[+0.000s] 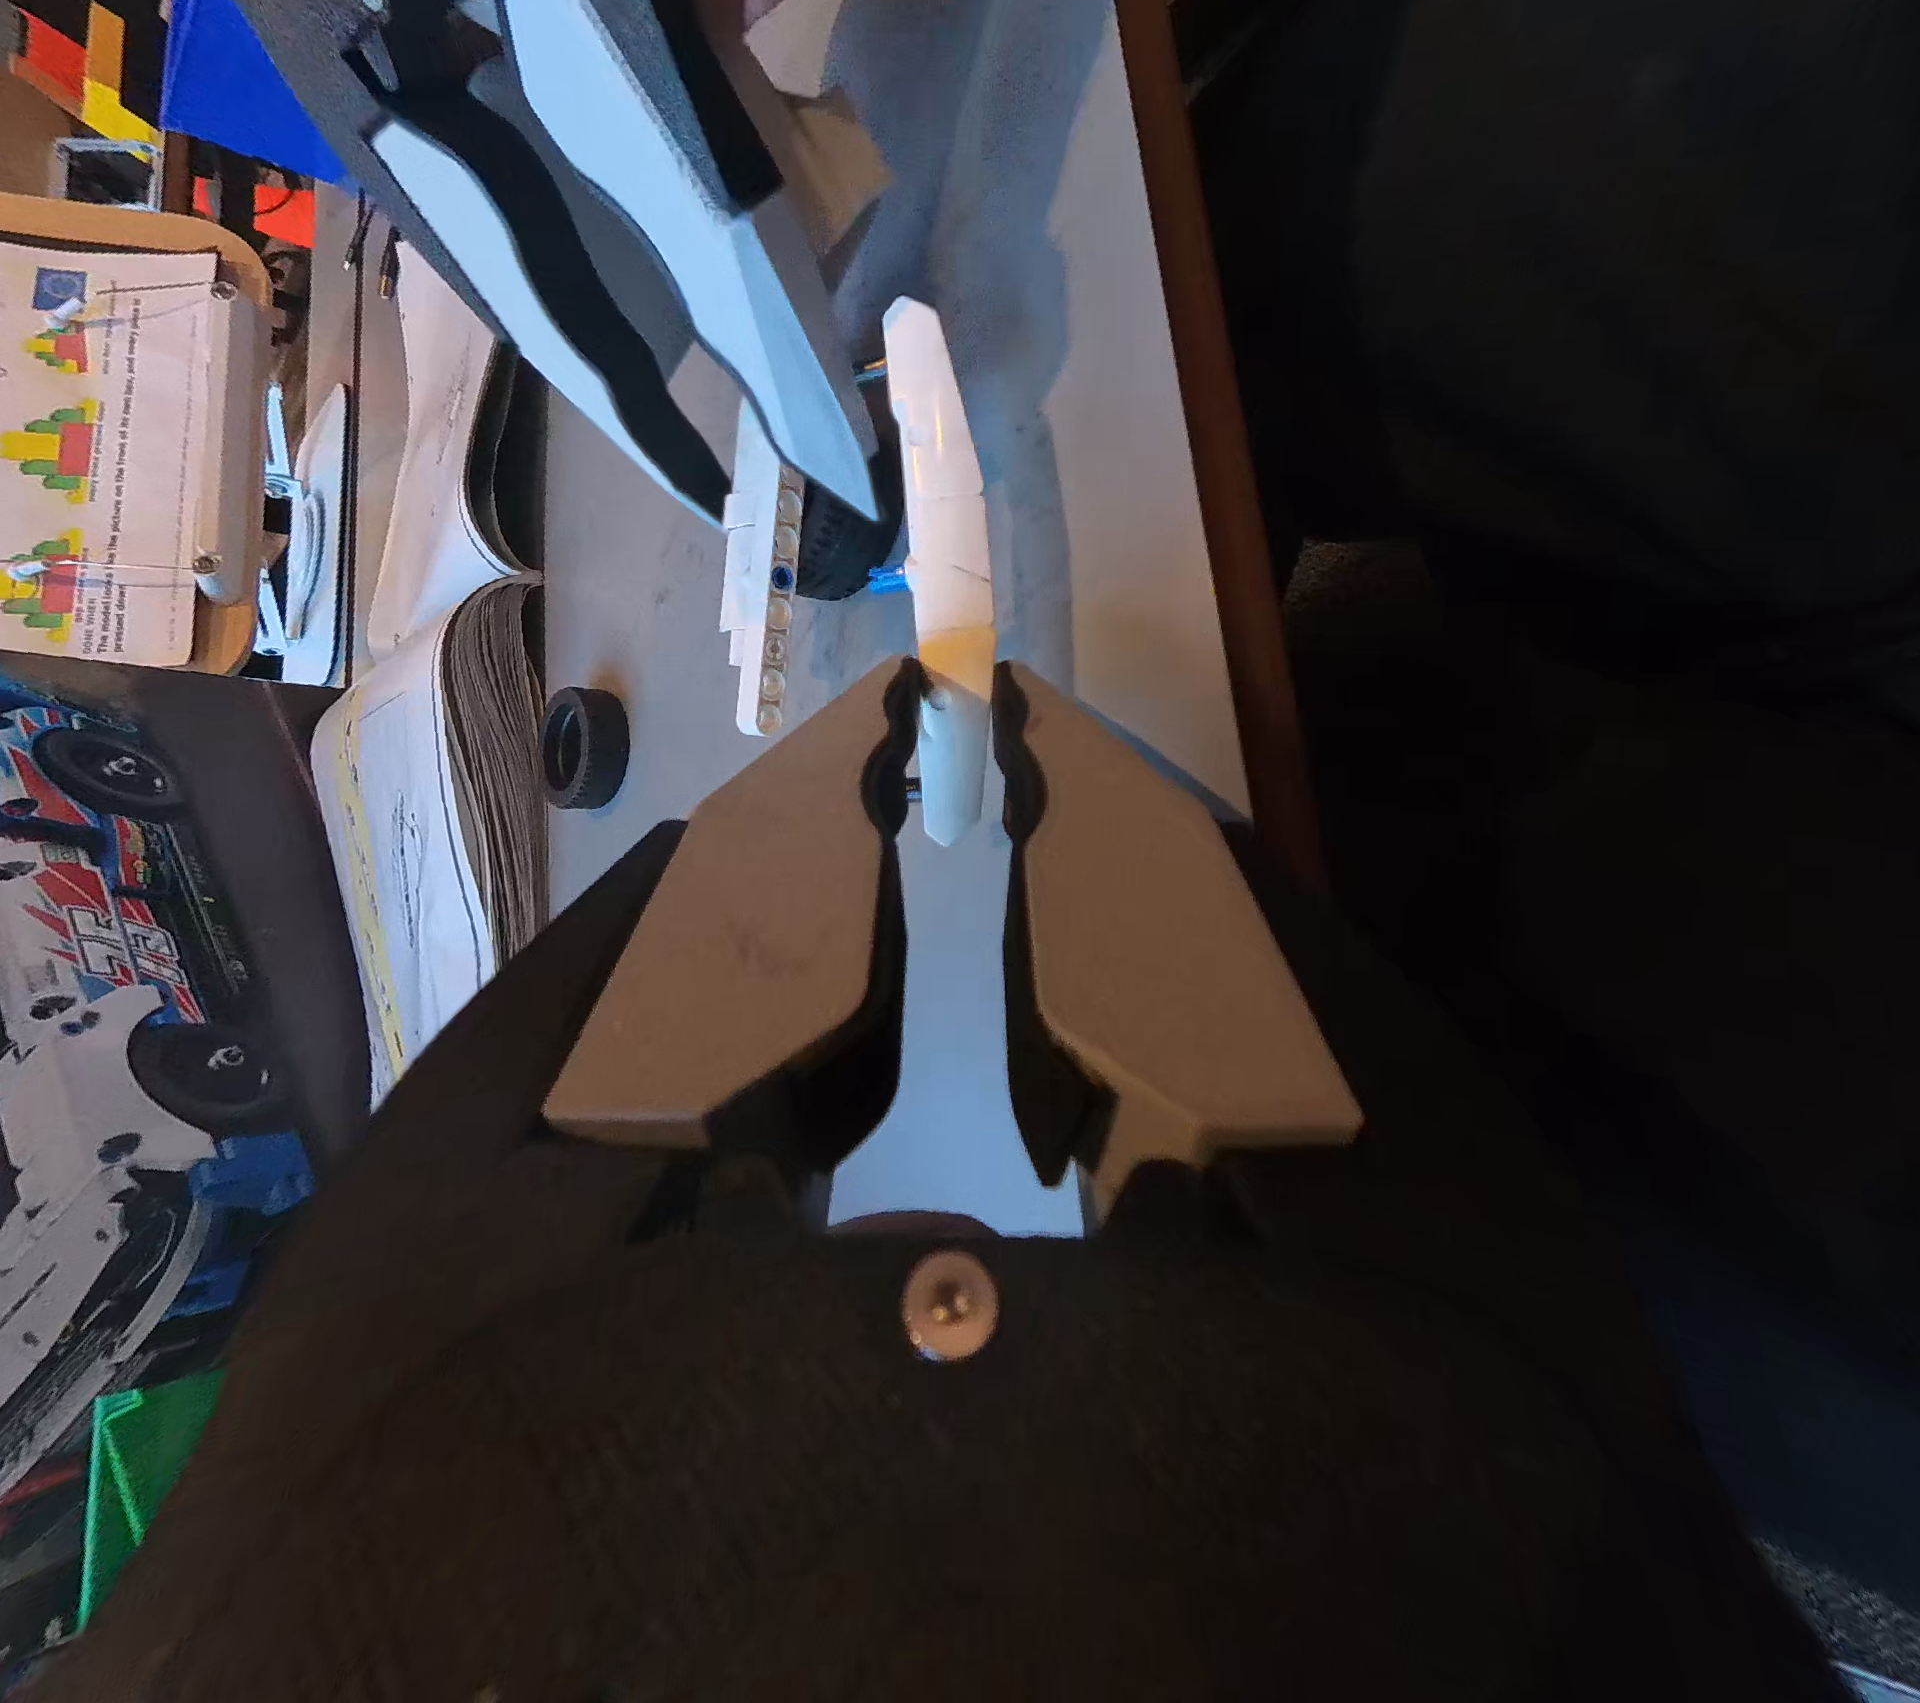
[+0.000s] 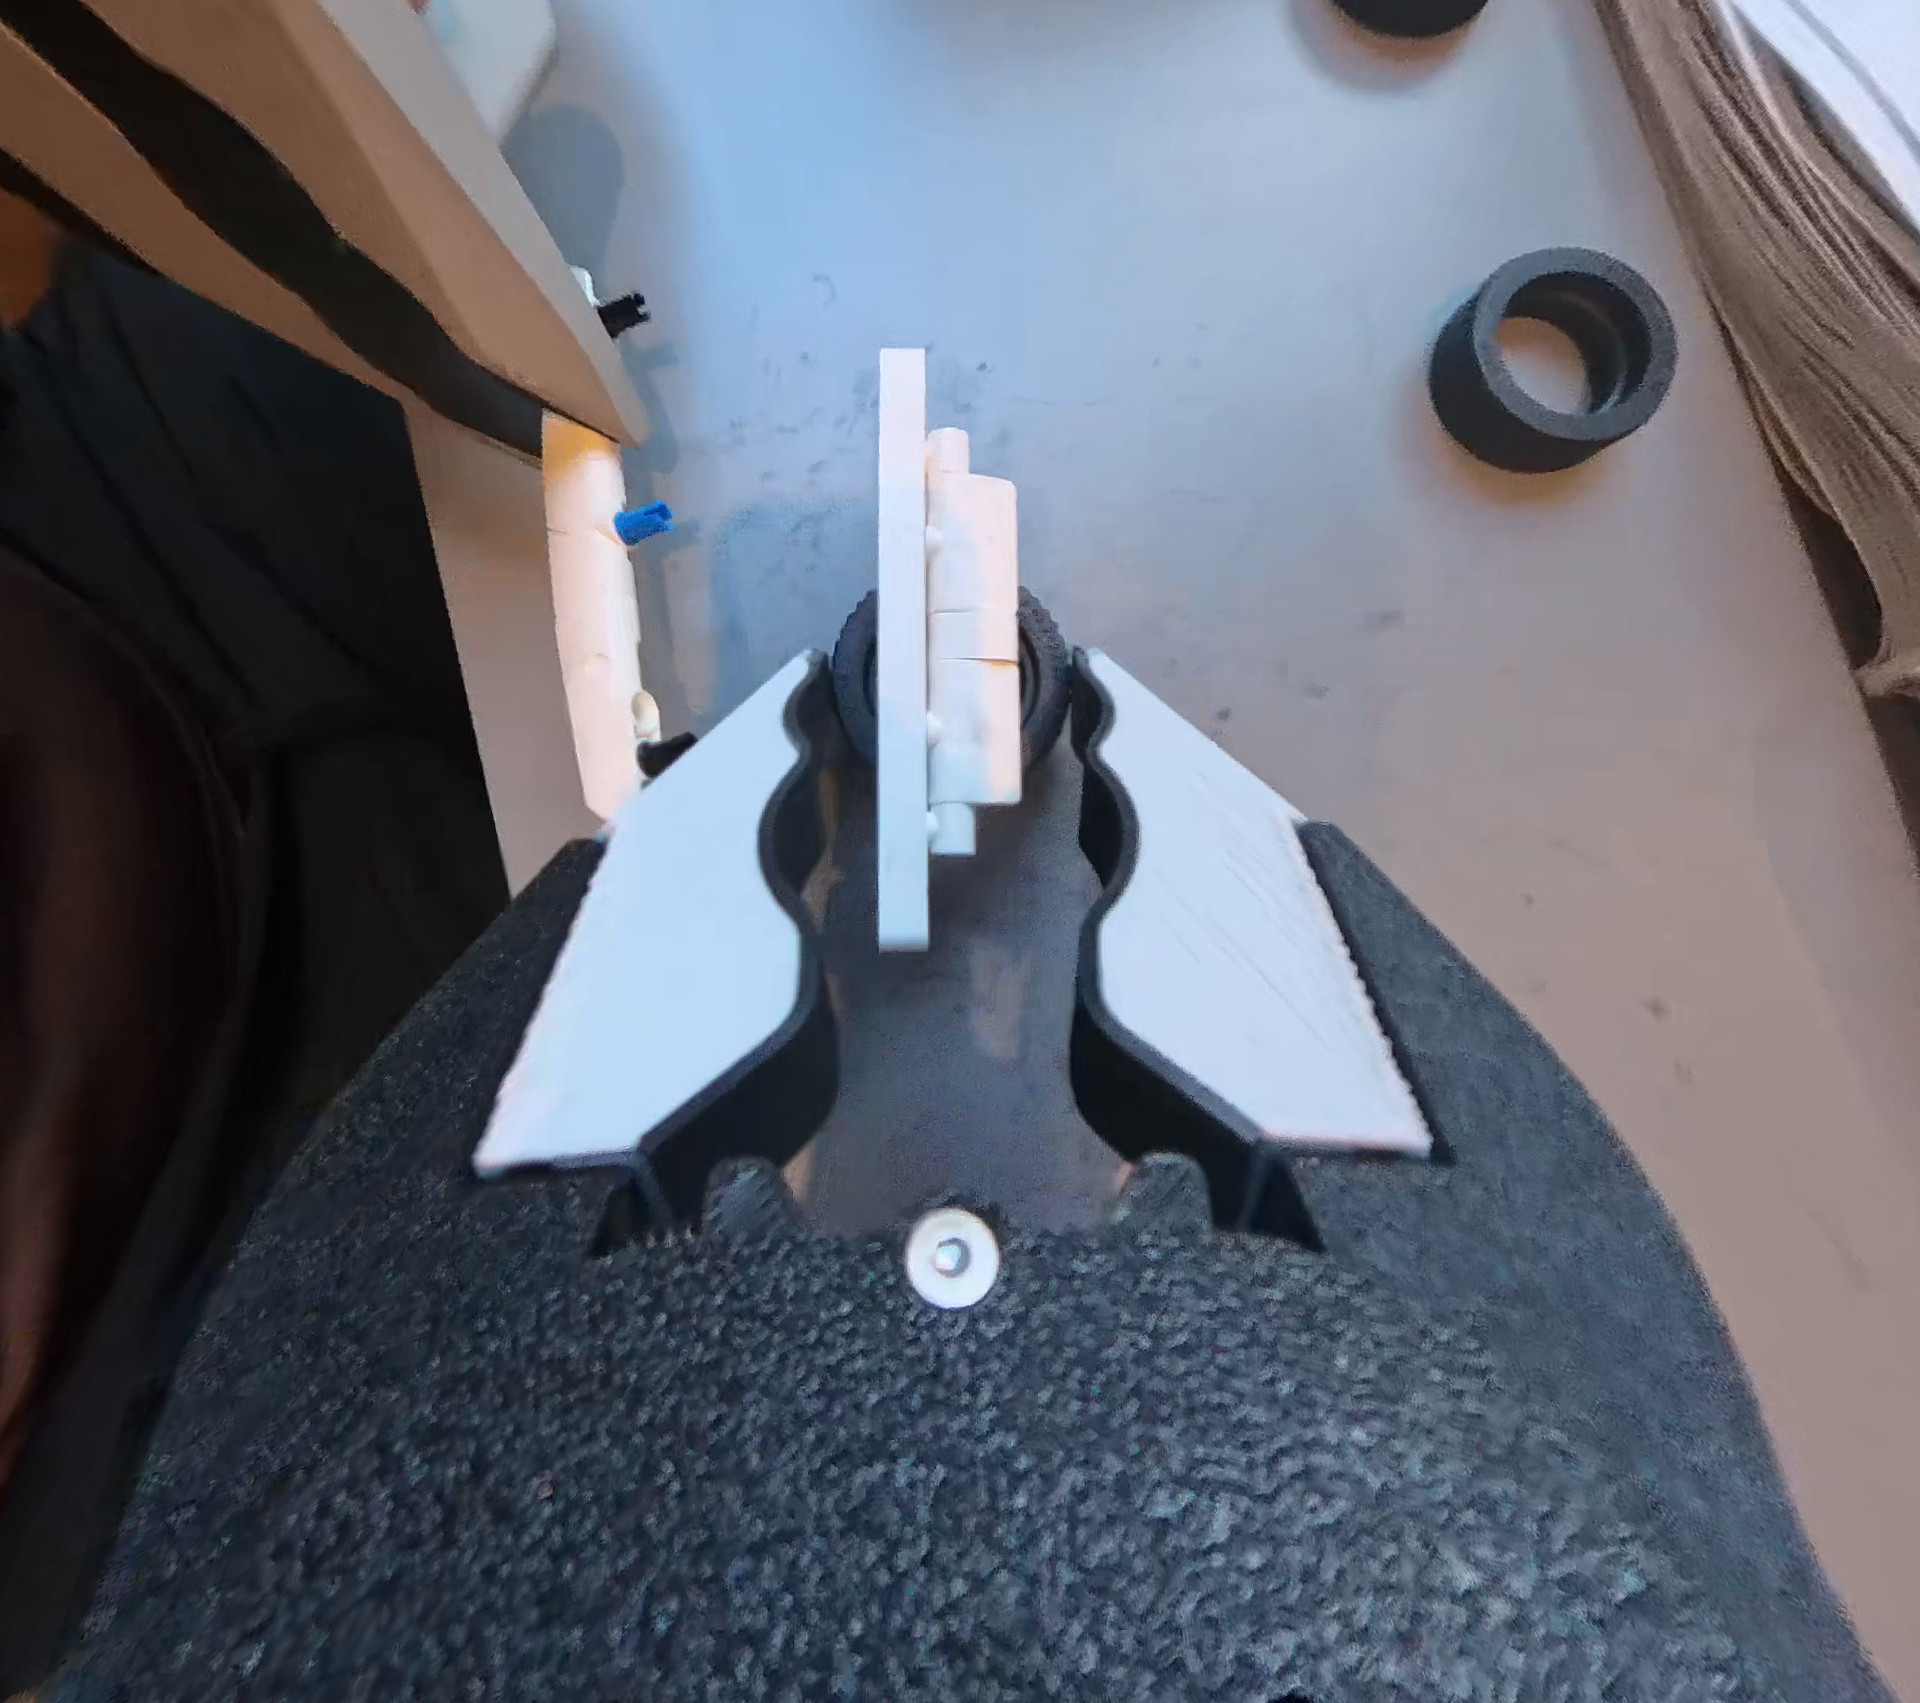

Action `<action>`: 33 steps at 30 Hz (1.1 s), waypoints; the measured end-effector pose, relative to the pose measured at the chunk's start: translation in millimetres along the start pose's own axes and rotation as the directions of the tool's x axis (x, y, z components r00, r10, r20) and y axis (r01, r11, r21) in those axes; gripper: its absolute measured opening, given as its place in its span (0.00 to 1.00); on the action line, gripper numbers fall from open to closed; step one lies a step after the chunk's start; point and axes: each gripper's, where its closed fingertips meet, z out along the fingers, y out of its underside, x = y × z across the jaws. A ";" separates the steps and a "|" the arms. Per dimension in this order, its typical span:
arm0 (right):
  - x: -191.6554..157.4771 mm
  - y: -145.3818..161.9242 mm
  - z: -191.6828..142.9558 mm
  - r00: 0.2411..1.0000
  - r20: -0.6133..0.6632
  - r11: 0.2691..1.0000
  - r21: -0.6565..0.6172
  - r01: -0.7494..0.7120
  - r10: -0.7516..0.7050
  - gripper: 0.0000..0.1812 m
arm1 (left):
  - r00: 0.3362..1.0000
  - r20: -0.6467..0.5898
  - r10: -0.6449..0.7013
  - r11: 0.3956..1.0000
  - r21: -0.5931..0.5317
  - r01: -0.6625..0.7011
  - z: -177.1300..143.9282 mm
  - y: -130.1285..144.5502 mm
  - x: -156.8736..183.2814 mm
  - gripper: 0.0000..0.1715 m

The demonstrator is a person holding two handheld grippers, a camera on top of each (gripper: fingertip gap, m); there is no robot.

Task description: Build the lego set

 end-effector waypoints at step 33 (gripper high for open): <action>-19.0 1.1 -47.3 0.965 -0.234 0.982 0.112 0.152 -0.122 0.23 | 0.967 -0.074 0.242 0.970 0.044 -0.240 36.8 -25.7 -33.7 0.06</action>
